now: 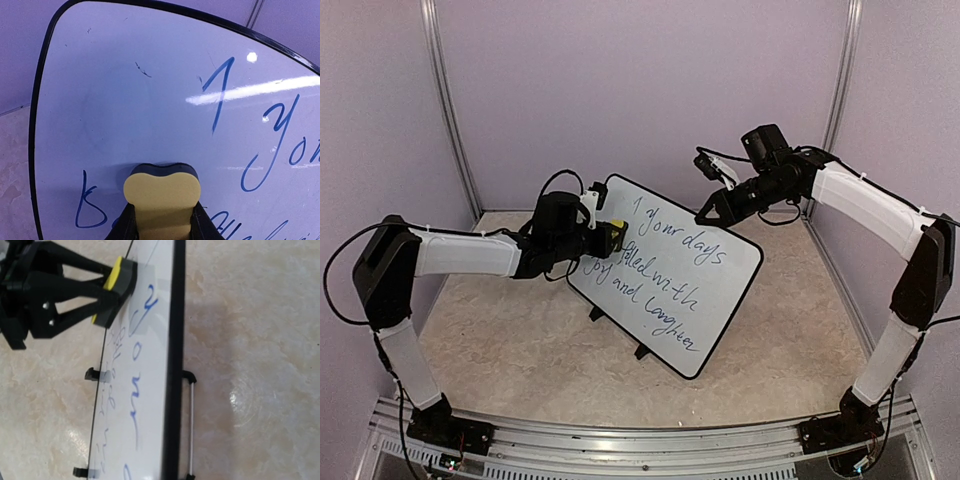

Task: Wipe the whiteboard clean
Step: Erase the center of the whiteboard.

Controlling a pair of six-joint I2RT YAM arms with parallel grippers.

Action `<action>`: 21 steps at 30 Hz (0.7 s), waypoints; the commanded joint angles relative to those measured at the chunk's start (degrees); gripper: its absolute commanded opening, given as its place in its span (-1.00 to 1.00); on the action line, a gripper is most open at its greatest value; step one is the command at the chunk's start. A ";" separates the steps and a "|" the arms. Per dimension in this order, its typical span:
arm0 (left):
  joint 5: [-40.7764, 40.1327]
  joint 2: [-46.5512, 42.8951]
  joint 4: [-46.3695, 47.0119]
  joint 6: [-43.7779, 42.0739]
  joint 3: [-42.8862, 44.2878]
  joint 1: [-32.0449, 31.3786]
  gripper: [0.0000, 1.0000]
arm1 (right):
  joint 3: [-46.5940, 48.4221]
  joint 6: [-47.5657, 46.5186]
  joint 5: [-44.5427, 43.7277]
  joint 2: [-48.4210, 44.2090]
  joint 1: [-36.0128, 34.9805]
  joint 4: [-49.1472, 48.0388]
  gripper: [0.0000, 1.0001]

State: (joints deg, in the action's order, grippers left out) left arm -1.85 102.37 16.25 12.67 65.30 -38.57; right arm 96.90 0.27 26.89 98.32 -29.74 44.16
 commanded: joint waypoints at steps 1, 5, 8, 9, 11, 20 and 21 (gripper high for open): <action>3.33 3.44 -4.40 -1.47 4.39 0.34 -0.70 | 0.04 -8.26 6.14 -3.04 -4.44 -1.53 -1.00; 3.43 4.27 -5.03 -3.09 7.56 -1.43 -0.69 | 0.04 -8.44 6.24 -3.13 -4.53 -1.57 -1.00; 3.95 5.00 -5.79 -3.75 10.05 -2.21 -0.69 | -0.11 -8.53 6.50 -3.31 -4.50 -1.75 -1.00; 3.85 5.17 -5.87 -3.97 10.94 -2.43 -0.69 | -0.11 -8.48 6.55 -3.31 -4.51 -1.79 -1.00; 4.08 5.49 -6.19 -4.34 12.38 -2.73 -0.69 | -0.22 -8.53 6.39 -3.29 -4.52 -1.75 -1.00; 2.13 6.04 -9.17 -6.33 17.04 -2.84 -0.69 | -0.40 -8.89 5.59 -3.73 -5.20 -1.79 -1.00; 2.11 5.89 -9.55 -6.15 16.80 -2.79 -0.69 | -0.40 -8.89 5.41 -3.83 -5.16 -1.78 -1.00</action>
State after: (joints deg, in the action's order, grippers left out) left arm -0.08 106.37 10.22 8.03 81.10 -40.93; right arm 96.90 -0.19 25.74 97.65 -30.74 44.25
